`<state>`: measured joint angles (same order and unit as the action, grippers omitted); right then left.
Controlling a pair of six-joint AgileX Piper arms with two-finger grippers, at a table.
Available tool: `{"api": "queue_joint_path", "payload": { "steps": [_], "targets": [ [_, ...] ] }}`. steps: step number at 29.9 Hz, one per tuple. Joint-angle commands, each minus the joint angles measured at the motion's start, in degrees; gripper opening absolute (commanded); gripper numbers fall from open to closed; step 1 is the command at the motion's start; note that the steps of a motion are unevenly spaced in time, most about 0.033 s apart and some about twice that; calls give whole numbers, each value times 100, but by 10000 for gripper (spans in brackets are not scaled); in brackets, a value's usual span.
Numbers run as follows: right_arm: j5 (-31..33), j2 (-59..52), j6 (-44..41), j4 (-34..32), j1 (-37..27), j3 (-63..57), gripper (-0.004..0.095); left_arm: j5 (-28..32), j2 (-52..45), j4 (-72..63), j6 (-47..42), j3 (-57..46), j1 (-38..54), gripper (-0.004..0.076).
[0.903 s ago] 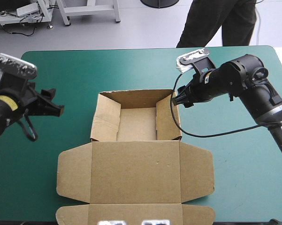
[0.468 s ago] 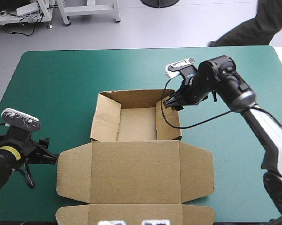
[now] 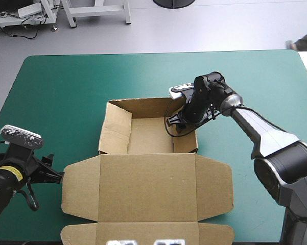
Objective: Fold the box
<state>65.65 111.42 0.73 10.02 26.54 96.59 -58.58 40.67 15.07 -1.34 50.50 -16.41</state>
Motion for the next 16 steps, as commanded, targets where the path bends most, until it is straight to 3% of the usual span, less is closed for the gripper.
{"api": "queue_joint_path", "payload": {
  "steps": [1, 5, 10, 16],
  "targets": [
    [-97, -138, 28, 115, -26, 131, 378, 322, -14, 78, -98, 136, -32, 396],
    [-110, -54, 308, 118, -26, 131, 1, 322, -14, 125, -362, 136, -32, 396],
    [-58, -54, 456, 74, -126, 224, -25, 149, -14, 622, -732, 136, -32, 396],
    [351, -54, 548, -347, -810, 736, -25, 2, -50, 690, -846, 136, -32, 396]
  ]
}}
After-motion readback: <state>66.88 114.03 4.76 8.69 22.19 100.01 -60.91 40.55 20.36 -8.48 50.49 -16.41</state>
